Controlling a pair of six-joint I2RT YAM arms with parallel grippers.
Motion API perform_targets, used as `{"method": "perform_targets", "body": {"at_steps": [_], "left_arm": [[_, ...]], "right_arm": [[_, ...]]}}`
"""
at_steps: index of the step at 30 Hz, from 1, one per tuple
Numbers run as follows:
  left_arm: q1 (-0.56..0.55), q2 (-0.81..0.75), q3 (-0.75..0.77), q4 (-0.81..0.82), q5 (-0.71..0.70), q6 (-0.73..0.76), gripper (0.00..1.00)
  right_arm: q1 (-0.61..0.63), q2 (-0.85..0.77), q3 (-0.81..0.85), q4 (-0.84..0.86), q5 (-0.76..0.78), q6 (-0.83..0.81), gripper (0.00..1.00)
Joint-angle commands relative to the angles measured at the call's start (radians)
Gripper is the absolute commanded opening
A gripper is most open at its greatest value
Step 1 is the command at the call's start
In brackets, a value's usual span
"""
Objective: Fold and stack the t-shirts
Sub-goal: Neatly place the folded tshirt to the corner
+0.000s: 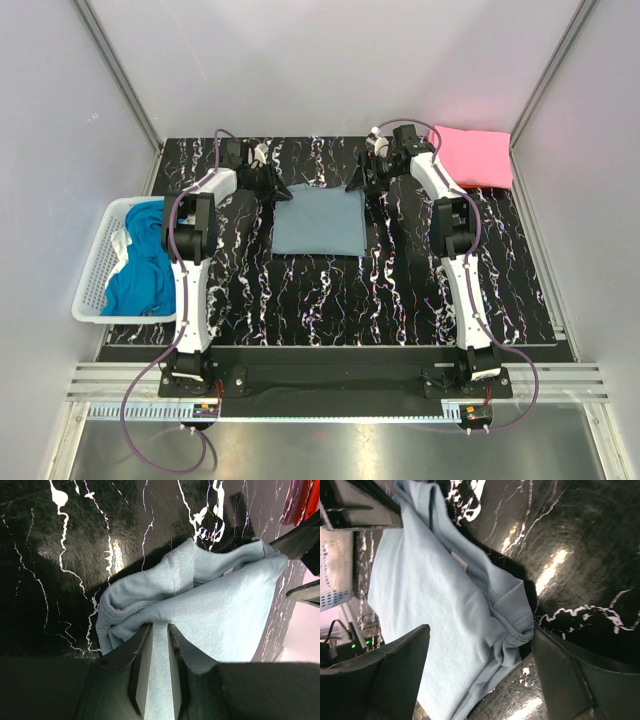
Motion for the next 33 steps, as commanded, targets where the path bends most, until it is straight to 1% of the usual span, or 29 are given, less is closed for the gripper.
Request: {"method": "perform_targets", "body": {"at_steps": [1,2,4,8,11,12,13,15,16,18,19,20,24,25,26,27,28,29,30,31,32,33], "left_arm": [[0.004,0.037,-0.009,0.007,-0.061,0.011,0.26],[0.004,0.034,-0.013,0.012,-0.057,0.008,0.25],[0.002,0.031,-0.024,0.025,-0.055,0.003,0.26],[0.002,0.029,-0.026,0.028,-0.050,-0.002,0.25],[0.002,0.031,-0.026,0.028,-0.049,-0.002,0.25],[0.002,0.031,-0.024,0.028,-0.047,0.000,0.25],[0.002,0.029,-0.027,0.027,-0.047,-0.002,0.25],[0.002,0.025,-0.024,0.028,-0.038,-0.002,0.25],[0.001,0.013,-0.014,0.015,-0.033,0.000,0.25],[0.001,-0.007,0.013,-0.025,-0.040,0.021,0.26],[-0.005,-0.042,0.038,-0.066,-0.047,0.031,0.27],[-0.008,-0.067,0.048,-0.083,-0.053,0.041,0.27],[-0.024,-0.223,0.082,-0.178,-0.108,0.077,0.30],[-0.027,-0.304,0.067,-0.209,-0.125,0.075,0.30],[-0.030,-0.351,0.045,-0.211,-0.129,0.074,0.30],[-0.044,-0.398,0.018,-0.211,-0.136,0.089,0.30],[-0.051,-0.488,-0.033,-0.243,-0.159,0.098,0.31],[-0.059,-0.533,-0.065,-0.257,-0.203,0.098,0.31],[-0.073,-0.581,-0.143,-0.261,-0.204,0.119,0.33],[-0.077,-0.668,-0.183,-0.274,-0.214,0.127,0.34],[-0.082,-0.714,-0.231,-0.277,-0.257,0.127,0.35],[-0.088,-0.759,-0.281,-0.268,-0.253,0.129,0.35]], "right_arm": [[0.005,0.078,-0.013,-0.143,0.023,-0.026,0.88],[0.007,0.078,-0.019,-0.135,0.020,-0.020,0.85],[0.008,0.078,-0.017,-0.132,0.018,-0.018,0.84],[0.013,0.082,-0.013,-0.134,0.018,-0.023,0.76],[0.016,0.080,-0.011,-0.134,0.024,-0.028,0.66],[0.016,0.078,-0.013,-0.132,0.029,-0.026,0.60],[0.015,0.074,-0.017,-0.125,0.039,-0.028,0.50],[0.015,0.054,-0.048,-0.106,0.059,-0.020,0.38],[0.015,0.045,-0.057,-0.088,0.065,-0.020,0.27],[0.016,-0.001,-0.115,-0.054,0.056,-0.012,0.15],[0.016,-0.041,-0.170,-0.005,0.050,-0.006,0.02],[0.016,-0.059,-0.192,0.012,0.059,-0.005,0.00],[0.015,-0.133,-0.256,0.052,0.099,-0.012,0.00],[0.015,-0.150,-0.269,0.070,0.130,-0.017,0.00],[0.015,-0.188,-0.298,0.081,0.150,-0.017,0.00],[0.015,-0.208,-0.312,0.090,0.173,-0.021,0.00],[0.015,-0.231,-0.324,0.113,0.222,-0.023,0.00],[0.016,-0.274,-0.354,0.124,0.248,-0.032,0.00],[0.015,-0.299,-0.373,0.136,0.272,-0.032,0.00],[0.015,-0.317,-0.385,0.150,0.323,-0.047,0.00],[0.015,-0.351,-0.404,0.153,0.348,-0.079,0.00],[0.015,-0.366,-0.414,0.156,0.378,-0.089,0.00]]}}
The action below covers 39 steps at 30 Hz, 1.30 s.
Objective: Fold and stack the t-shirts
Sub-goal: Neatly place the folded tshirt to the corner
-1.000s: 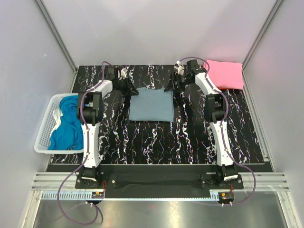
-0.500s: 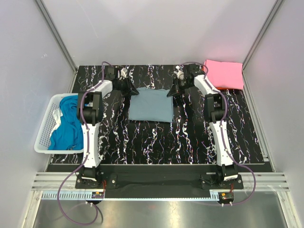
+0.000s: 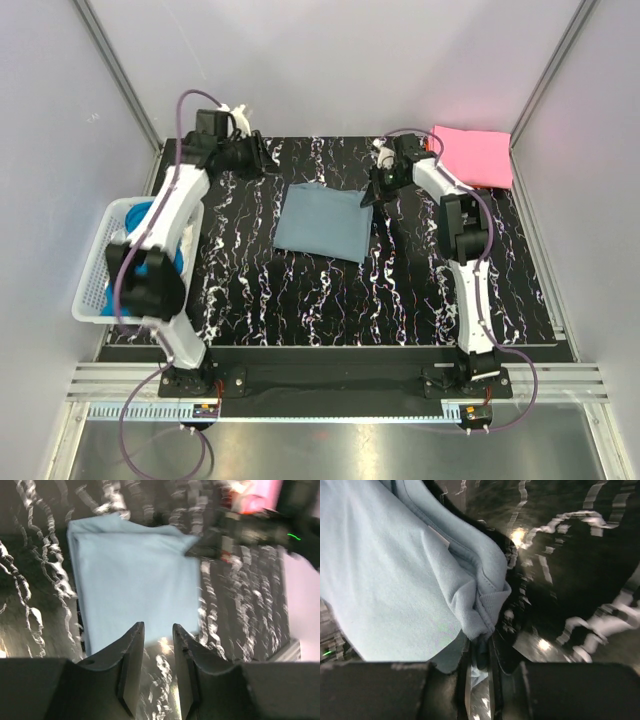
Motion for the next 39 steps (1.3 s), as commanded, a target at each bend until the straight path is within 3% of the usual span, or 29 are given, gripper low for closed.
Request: {"method": "perform_targets", "body": {"at_steps": [1,7,19,39], "left_arm": [[-0.024,-0.227,-0.207,-0.020,-0.063,0.046,0.35],[-0.061,-0.391,-0.470,0.083,0.023,-0.012,0.35],[-0.113,-0.436,-0.550,0.114,0.064,0.013,0.35],[-0.150,-0.434,-0.562,0.112,0.081,0.019,0.36]], "right_arm": [[0.002,-0.145,-0.028,0.069,0.226,-0.079,0.00],[-0.004,-0.189,0.004,0.016,0.405,-0.197,0.00],[-0.090,-0.275,0.044,0.034,0.671,-0.374,0.00],[-0.184,-0.337,0.130,0.127,0.771,-0.512,0.00]]}}
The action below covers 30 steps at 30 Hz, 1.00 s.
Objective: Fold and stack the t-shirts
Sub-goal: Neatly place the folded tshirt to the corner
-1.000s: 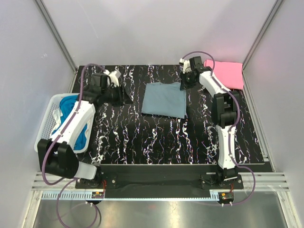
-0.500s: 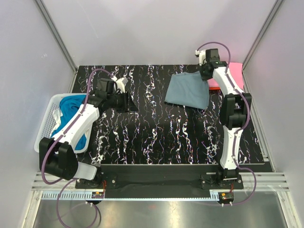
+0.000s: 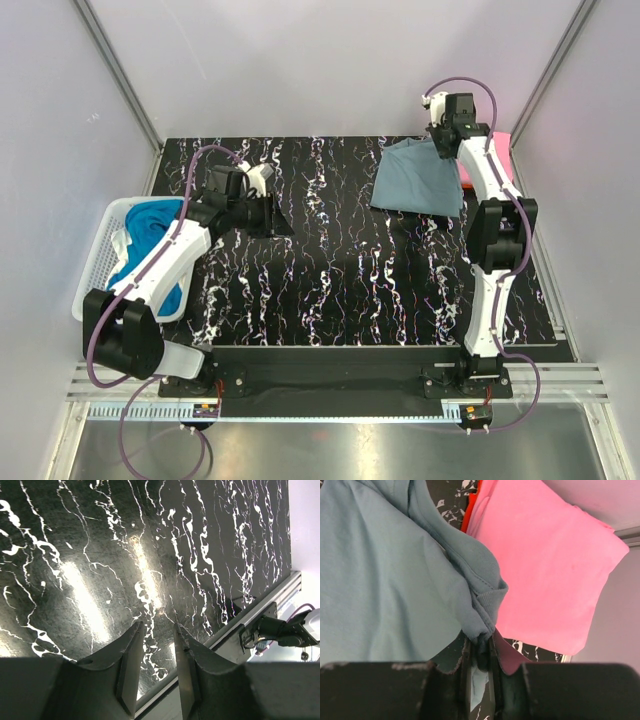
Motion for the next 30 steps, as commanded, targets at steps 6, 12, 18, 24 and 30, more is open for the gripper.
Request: {"method": "perform_targets", "body": {"at_steps": [6,12,18,24,30], "left_arm": [[-0.013,-0.035,-0.006,0.032,0.029,0.016,0.36],[-0.016,-0.032,-0.006,0.030,0.029,0.016,0.36],[-0.017,-0.029,-0.006,0.030,0.027,0.016,0.36],[-0.017,-0.032,-0.006,0.029,0.027,0.016,0.36],[-0.017,-0.029,-0.006,0.033,0.039,0.013,0.36]], "right_arm": [[-0.044,-0.134,0.097,0.096,-0.002,-0.031,0.00],[-0.083,-0.105,0.186,0.039,-0.019,-0.034,0.00],[-0.111,-0.063,0.287,-0.019,-0.022,-0.040,0.00],[-0.123,-0.039,0.353,-0.057,-0.028,-0.065,0.00],[-0.131,-0.020,0.401,-0.105,-0.037,-0.083,0.00]]}}
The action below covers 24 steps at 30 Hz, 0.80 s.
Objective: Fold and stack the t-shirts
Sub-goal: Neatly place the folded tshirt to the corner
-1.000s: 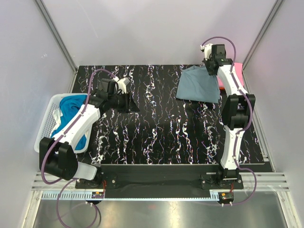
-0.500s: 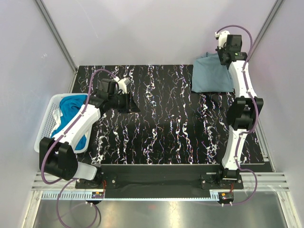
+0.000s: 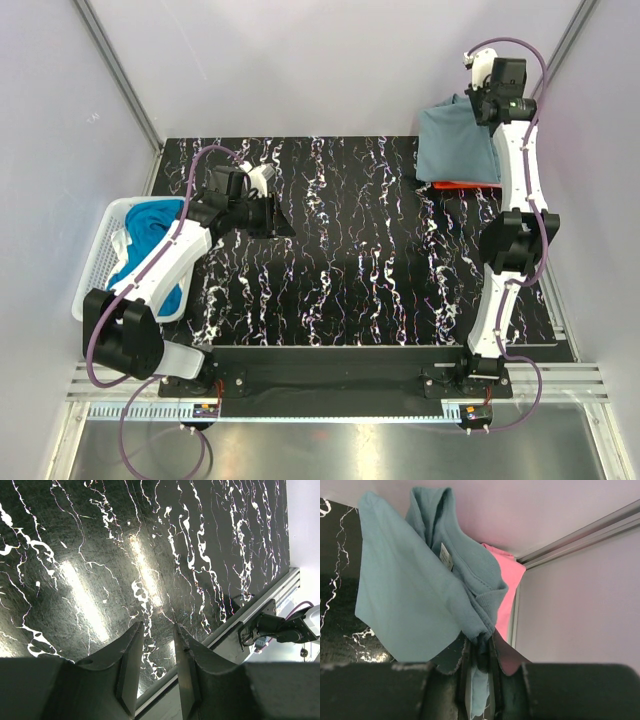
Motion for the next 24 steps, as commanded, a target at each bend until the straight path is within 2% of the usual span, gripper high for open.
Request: {"method": "perform_targets", "body": {"at_steps": [1,5,10,24], "left_arm": [[-0.005,-0.032,-0.006,0.035,0.034,0.011,0.36],[-0.005,-0.033,-0.005,0.033,0.035,0.011,0.36],[-0.005,-0.037,-0.005,0.035,0.040,0.010,0.36],[-0.005,-0.041,-0.008,0.035,0.034,0.011,0.36]], "right_arm": [[-0.012,0.005,0.083,0.005,-0.012,-0.026,0.00],[-0.006,-0.049,0.047,-0.017,-0.123,0.012,0.00],[0.016,-0.112,0.002,-0.037,-0.176,0.042,0.00],[0.025,-0.126,0.007,-0.031,-0.104,0.009,0.00]]}}
